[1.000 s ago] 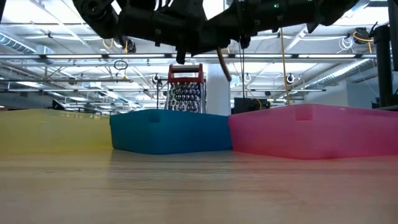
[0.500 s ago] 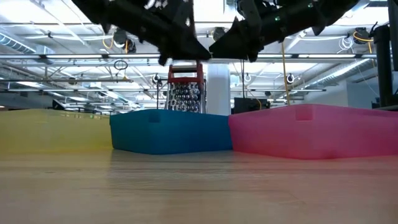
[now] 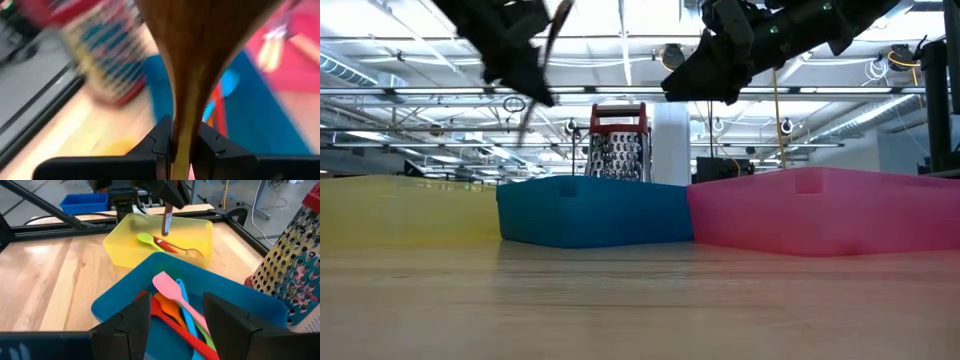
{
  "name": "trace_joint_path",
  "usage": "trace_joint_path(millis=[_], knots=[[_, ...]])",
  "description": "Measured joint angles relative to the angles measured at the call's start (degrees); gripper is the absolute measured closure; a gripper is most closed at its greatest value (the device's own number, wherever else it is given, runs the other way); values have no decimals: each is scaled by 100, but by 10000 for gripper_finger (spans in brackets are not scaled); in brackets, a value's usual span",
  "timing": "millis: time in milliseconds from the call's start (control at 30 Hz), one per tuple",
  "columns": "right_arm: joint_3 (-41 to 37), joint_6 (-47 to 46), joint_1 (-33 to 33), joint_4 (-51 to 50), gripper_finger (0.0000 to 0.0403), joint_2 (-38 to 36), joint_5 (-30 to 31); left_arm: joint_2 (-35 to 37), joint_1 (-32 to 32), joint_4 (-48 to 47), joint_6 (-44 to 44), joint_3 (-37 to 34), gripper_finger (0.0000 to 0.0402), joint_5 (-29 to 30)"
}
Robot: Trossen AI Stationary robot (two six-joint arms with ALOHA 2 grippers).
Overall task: Pick & Place Kitchen Items
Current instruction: Put the brown serving spoon into the yellow bin
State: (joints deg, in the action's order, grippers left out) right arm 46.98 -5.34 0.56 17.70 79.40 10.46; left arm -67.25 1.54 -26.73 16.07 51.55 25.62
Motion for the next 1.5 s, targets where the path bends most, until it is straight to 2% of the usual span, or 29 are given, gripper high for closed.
trace_joint_path(millis=[167,233,400,467,600,833,1033,1200,1500], knots=[[0,0,-7,-72,228,0,-2,298,0,-1716,972,-2,363,327],[0,0,-7,-71,231,0,-2,309,4,-2390,1387,-26,363,308],[0,-1,-7,-86,233,0,-2,276,46,-3216,2138,-294,363,-88],[0,0,-7,-88,233,0,-2,263,103,-3259,2277,-432,363,-305],[0,0,-7,-88,233,0,-4,265,253,-3315,2510,-784,363,-368],[0,0,-7,-88,234,0,-4,265,608,-3315,2535,-1305,363,-943],[0,0,-7,-88,234,0,-4,265,805,-3292,2545,-1723,349,-1060],[0,0,-7,-88,234,0,-4,265,931,-3222,2492,-2028,356,-1057],[0,0,-7,-87,234,0,-5,265,1032,-2502,2282,-2345,332,-1166]])
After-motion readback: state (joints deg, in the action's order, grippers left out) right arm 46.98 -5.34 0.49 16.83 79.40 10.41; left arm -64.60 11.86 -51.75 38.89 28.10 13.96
